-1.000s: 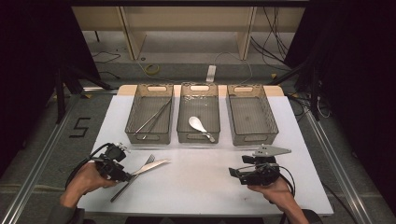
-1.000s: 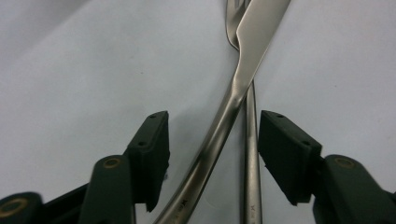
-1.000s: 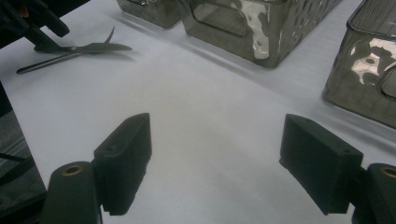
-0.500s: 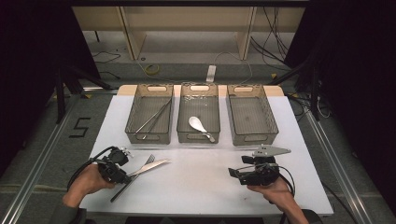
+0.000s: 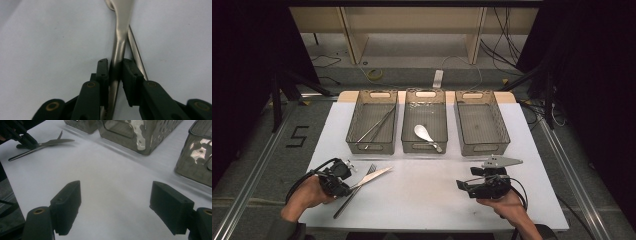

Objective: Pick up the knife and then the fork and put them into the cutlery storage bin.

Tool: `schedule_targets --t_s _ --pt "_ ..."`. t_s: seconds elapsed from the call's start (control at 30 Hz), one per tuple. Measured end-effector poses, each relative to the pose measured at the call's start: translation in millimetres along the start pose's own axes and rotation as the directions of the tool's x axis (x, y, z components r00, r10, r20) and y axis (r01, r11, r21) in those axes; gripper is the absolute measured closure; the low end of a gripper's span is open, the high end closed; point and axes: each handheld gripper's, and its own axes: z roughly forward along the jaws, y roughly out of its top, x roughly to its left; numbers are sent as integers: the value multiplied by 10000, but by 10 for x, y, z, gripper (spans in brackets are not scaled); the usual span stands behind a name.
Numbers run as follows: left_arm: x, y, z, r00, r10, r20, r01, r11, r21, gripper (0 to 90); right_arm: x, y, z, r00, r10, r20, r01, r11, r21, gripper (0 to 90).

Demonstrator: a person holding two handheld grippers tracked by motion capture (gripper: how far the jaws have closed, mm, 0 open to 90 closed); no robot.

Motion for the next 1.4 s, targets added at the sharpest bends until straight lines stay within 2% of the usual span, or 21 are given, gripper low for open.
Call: schedule_targets --t_s 0.27,0.43,0.57,0.67,0.8,0.93,1.0,1.07,1.2,1.33,1.4 --pt "-4 -6 -5 9996 284 -13 -285 9996 -29 790 3 1 -2 10000 -10 -4 10 10000 29 259" --pt "-2 -11 -8 10000 95 21 -95 9999 -102 793 2 1 -3 10000 -4 -27 4 10000 11 259" --pt "13 -9 -41 9995 -194 260 198 9997 -145 794 1 2 -2 10000 -7 -39 7 10000 -3 259" --pt "9 1 -87 9983 -462 350 477 9980 -426 794 2 2 -2 10000 -16 -35 16 10000 14 259" --pt "8 22 -124 9977 -594 332 612 9965 -565 795 3 2 -1 10000 -10 -43 10 10000 20 259" --pt "-25 70 -188 9947 -793 652 846 9929 -838 794 16 14 2 9999 8 -117 -8 10000 -51 260" --pt "-50 108 -225 9935 -754 857 828 9928 -862 794 36 25 3 9998 -59 -200 57 9999 -98 260" --pt "-92 160 -258 9911 -769 1090 881 9908 -1025 794 66 42 12 9993 -259 -264 255 9995 -161 260" --pt "-211 296 -291 9841 -460 1715 655 9918 -1099 794 173 100 33 9960 -820 -348 807 9960 -373 260" --pt "-324 448 -273 9806 -27 1958 226 9948 -995 794 325 172 57 9854 -1608 -559 1572 9855 -635 260" --pt "-397 541 -253 9768 238 2127 -36 9955 -950 794 389 191 77 9769 -2035 -645 1994 9778 -647 260"
